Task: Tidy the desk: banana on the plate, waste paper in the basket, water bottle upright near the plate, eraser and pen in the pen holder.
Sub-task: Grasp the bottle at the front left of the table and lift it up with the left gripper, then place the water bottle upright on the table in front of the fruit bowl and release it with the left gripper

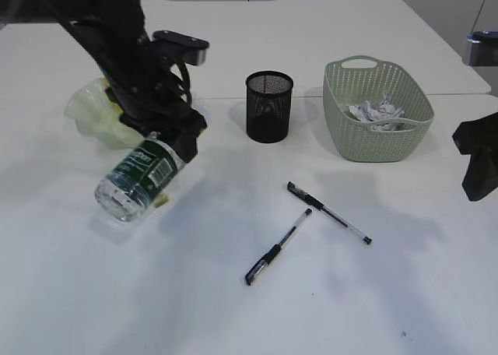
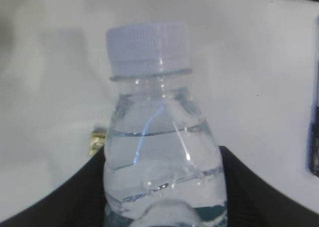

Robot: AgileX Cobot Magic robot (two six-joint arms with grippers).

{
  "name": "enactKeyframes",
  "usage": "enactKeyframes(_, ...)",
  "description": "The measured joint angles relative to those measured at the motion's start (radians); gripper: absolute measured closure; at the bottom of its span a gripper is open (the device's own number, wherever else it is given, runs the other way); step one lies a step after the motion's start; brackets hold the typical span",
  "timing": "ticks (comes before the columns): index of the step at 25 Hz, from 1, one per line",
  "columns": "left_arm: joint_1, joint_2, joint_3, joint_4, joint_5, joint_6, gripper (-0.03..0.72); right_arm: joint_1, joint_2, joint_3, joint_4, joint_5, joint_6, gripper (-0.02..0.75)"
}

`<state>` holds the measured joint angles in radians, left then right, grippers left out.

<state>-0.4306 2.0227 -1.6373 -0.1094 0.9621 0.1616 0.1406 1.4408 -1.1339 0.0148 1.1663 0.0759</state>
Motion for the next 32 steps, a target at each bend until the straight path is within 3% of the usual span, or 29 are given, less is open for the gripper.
enactKeyframes(4,0.071,-0.085,0.088,0.004,-0.043,0.000,0.286,0.000,0.000,0.000,0.000,0.000,0.000,0.350)
enactKeyframes(10,0.129,-0.279,0.382,0.010,-0.273,0.000,0.286,0.000,0.000,0.000,0.000,-0.011,0.010,0.351)
enactKeyframes(20,0.141,-0.512,0.849,-0.002,-0.743,0.000,0.288,0.000,0.000,0.000,0.008,-0.021,0.012,0.351)
enactKeyframes(23,0.141,-0.553,0.915,-0.008,-0.863,0.000,0.288,0.000,0.000,0.000,0.012,-0.022,0.012,0.351)
enactKeyframes(32,0.141,-0.559,0.927,-0.026,-1.015,0.000,0.292,0.000,0.000,0.000,0.012,-0.026,0.012,0.351)
